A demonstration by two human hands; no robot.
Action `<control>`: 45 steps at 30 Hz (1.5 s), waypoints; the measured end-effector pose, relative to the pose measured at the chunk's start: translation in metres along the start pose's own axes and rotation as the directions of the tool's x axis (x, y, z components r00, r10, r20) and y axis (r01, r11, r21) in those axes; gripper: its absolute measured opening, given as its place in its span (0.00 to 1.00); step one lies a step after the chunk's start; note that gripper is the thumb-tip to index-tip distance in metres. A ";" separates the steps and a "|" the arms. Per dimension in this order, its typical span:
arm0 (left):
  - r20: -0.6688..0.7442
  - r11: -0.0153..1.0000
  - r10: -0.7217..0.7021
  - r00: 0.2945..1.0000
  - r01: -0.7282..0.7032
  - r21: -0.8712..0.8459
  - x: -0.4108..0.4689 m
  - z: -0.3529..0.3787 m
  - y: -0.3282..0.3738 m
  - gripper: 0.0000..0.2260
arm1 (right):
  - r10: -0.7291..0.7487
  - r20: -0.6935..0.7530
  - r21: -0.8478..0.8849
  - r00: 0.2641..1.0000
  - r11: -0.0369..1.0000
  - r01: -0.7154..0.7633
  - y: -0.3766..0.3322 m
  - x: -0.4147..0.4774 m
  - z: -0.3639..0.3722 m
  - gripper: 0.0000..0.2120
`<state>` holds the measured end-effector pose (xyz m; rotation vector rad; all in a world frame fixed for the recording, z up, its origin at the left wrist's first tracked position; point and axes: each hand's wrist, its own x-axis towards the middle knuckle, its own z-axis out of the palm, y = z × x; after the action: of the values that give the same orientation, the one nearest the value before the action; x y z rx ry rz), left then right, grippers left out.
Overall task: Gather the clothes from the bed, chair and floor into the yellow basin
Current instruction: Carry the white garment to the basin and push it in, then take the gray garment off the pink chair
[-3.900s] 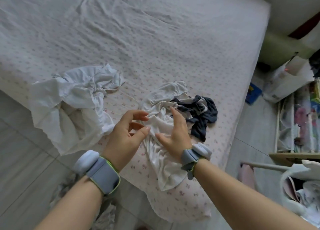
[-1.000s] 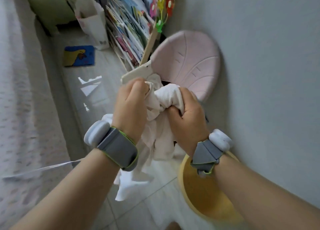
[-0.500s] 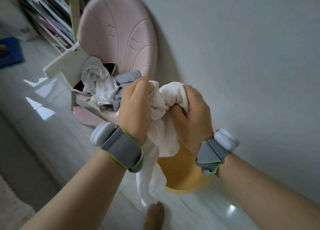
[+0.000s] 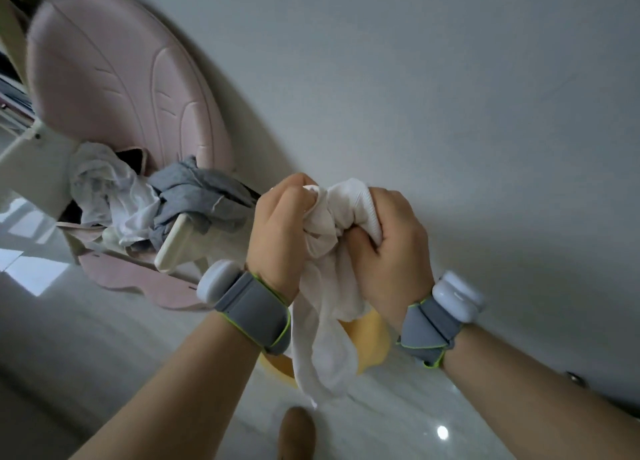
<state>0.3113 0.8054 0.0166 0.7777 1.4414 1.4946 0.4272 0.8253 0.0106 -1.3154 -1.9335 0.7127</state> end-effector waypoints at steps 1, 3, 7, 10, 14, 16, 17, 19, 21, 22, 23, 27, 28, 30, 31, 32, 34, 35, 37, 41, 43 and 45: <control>0.004 0.999 -0.010 1.000 0.010 0.033 0.001 0.003 -0.010 0.12 | 0.019 0.021 -0.007 1.000 1.000 -0.019 0.009 -0.003 0.002 0.14; 0.030 0.996 -0.067 0.997 0.065 0.059 0.001 0.005 -0.033 0.08 | 0.048 0.055 -0.024 0.997 0.999 -0.047 0.028 -0.009 0.009 0.14; 0.061 0.978 -0.177 0.982 0.168 0.123 0.004 0.007 -0.079 0.06 | 0.126 0.078 -0.056 0.989 0.991 -0.122 0.071 -0.025 0.026 0.13; 0.069 0.954 -0.240 0.968 0.222 0.199 0.006 0.004 -0.111 0.06 | 0.192 0.114 -0.098 0.975 0.979 -0.181 0.103 -0.039 0.039 0.10; 0.129 0.885 -0.330 0.935 0.259 0.386 0.002 -0.005 -0.154 0.07 | 0.226 0.201 -0.128 0.953 0.971 -0.203 0.137 -0.057 0.056 0.08; 0.175 0.811 -0.410 0.895 0.270 0.519 -0.002 -0.009 -0.172 0.03 | 0.251 0.266 -0.152 0.931 0.964 -0.217 0.149 -0.064 0.062 0.09; 0.178 0.779 -0.462 0.869 0.301 0.550 -0.004 -0.011 -0.177 0.03 | 0.266 0.297 -0.163 0.917 0.960 -0.225 0.152 -0.065 0.063 0.11; 0.133 0.738 -0.520 0.844 0.366 0.568 -0.010 -0.013 -0.181 0.08 | 0.272 0.336 -0.173 0.902 0.959 -0.224 0.153 -0.066 0.064 0.13; 0.117 0.754 -0.482 0.869 0.342 0.561 -0.015 -0.015 -0.177 0.09 | 0.237 0.328 -0.161 0.914 0.968 -0.193 0.147 -0.062 0.066 0.13; 0.129 0.773 -0.453 0.882 0.317 0.549 -0.013 -0.017 -0.172 0.10 | 0.213 0.314 -0.138 0.925 0.974 -0.178 0.142 -0.057 0.067 0.12; 0.142 0.789 -0.434 0.890 0.299 0.536 -0.012 -0.018 -0.168 0.10 | 0.201 0.301 -0.115 0.932 0.978 -0.173 0.138 -0.054 0.069 0.12; 0.137 0.862 -0.294 0.946 0.201 0.466 0.003 -0.033 -0.145 0.10 | 0.141 0.287 -0.021 0.948 0.990 -0.141 0.109 -0.032 0.088 0.14; 0.120 0.866 -0.259 0.958 0.175 0.469 0.006 -0.034 -0.141 0.10 | 0.125 0.284 -0.004 0.951 0.992 -0.129 0.104 -0.028 0.092 0.14; 0.076 0.870 -0.184 0.980 0.127 0.476 0.014 -0.047 -0.133 0.10 | 0.094 0.277 0.021 0.956 0.994 -0.104 0.091 -0.019 0.107 0.16; 0.057 0.872 -0.161 0.985 0.115 0.477 0.019 -0.057 -0.129 0.11 | 0.075 0.281 0.030 0.957 0.996 -0.087 0.084 -0.015 0.117 0.16; 0.044 0.873 -0.148 0.988 0.110 0.475 0.025 -0.067 -0.126 0.12 | 0.066 0.283 0.042 0.957 0.996 -0.081 0.077 -0.010 0.127 0.17; 0.027 0.870 -0.144 0.989 0.114 0.480 0.038 -0.094 -0.121 0.12 | 0.062 0.286 0.070 0.956 0.994 -0.085 0.061 0.000 0.153 0.17; 0.025 0.866 -0.147 0.989 0.117 0.487 0.040 -0.098 -0.120 0.12 | 0.071 0.288 0.077 0.955 0.992 -0.097 0.059 0.002 0.159 0.18; -0.003 0.858 -0.143 0.990 0.125 0.499 0.055 -0.129 -0.118 0.12 | 0.078 0.292 0.096 0.953 0.989 -0.110 0.043 0.015 0.193 0.19; -0.035 0.867 -0.152 0.988 0.150 0.476 0.076 -0.172 -0.119 0.12 | 0.096 0.300 0.120 0.949 0.983 -0.137 0.027 0.030 0.240 0.21; -0.062 0.868 -0.154 0.986 0.165 0.469 0.091 -0.204 -0.123 0.12 | 0.108 0.318 0.114 0.942 0.982 -0.151 0.021 0.041 0.274 0.23; -0.097 0.873 -0.166 0.981 0.192 0.448 0.106 -0.234 -0.129 0.14 | 0.125 0.340 0.070 0.932 0.985 -0.158 0.018 0.051 0.305 0.25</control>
<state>0.0803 0.7921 -0.1543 0.8554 1.8884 1.0506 0.1851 0.8609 -0.1796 -1.3518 -2.0484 1.1525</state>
